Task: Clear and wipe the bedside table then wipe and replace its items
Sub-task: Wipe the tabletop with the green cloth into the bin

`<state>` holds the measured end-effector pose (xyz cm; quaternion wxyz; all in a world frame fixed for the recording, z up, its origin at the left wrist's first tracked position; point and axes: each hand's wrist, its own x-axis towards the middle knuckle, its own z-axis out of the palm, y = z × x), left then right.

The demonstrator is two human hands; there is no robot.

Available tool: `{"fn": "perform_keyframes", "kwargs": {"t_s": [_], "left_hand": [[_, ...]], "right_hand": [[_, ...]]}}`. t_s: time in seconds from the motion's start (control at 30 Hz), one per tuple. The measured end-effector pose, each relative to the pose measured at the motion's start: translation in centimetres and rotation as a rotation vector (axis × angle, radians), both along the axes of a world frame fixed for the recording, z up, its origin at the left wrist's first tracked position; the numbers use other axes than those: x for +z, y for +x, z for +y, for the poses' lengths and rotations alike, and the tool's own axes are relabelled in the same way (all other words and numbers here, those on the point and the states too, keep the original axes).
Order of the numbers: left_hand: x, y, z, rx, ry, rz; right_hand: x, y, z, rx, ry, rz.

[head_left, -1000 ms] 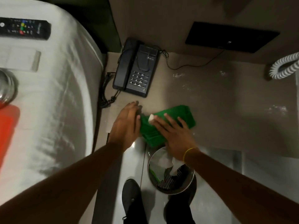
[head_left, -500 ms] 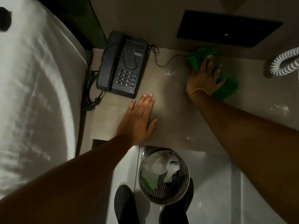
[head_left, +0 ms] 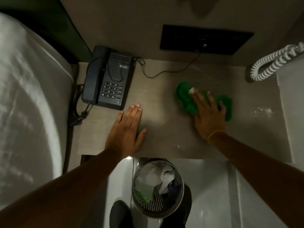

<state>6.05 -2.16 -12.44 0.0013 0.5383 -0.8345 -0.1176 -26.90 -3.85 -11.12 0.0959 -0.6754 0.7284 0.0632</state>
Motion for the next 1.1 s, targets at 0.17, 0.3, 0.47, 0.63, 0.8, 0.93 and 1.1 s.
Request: {"fn": "perform_keyframes", "kwargs": {"t_s": [0.17,0.3,0.47,0.63,0.8,0.93,1.1], "left_hand": [[-0.1,-0.1,-0.2,0.011,0.004,-0.018],[0.0,0.0,-0.1,0.012,0.003,-0.006],[0.0,-0.2,-0.2,0.016,0.015,-0.016],[0.0,0.0,-0.2,0.011,0.022,-0.030],[0.3,-0.3,-0.2,0.017,0.035,-0.041],[0.2,-0.3,-0.2,0.011,0.016,-0.025],[0.3,-0.2,-0.2,0.010,-0.007,-0.030]], "right_hand": [[-1.3,-0.6,-10.7,-0.519,-0.035,-0.106],[-1.7,4.4,-12.3,-0.529,-0.078,-0.137],[-1.2,6.6,-9.2,0.152,-0.014,-0.054],[-0.7,1.5,-10.4,0.229,-0.052,-0.040],[-0.4,-7.6,-7.4,-0.096,-0.047,-0.048],[0.8,-16.2,-3.6,-0.340,0.007,-0.036],[1.2,-22.8,-1.4,-0.542,0.042,-0.021]]}}
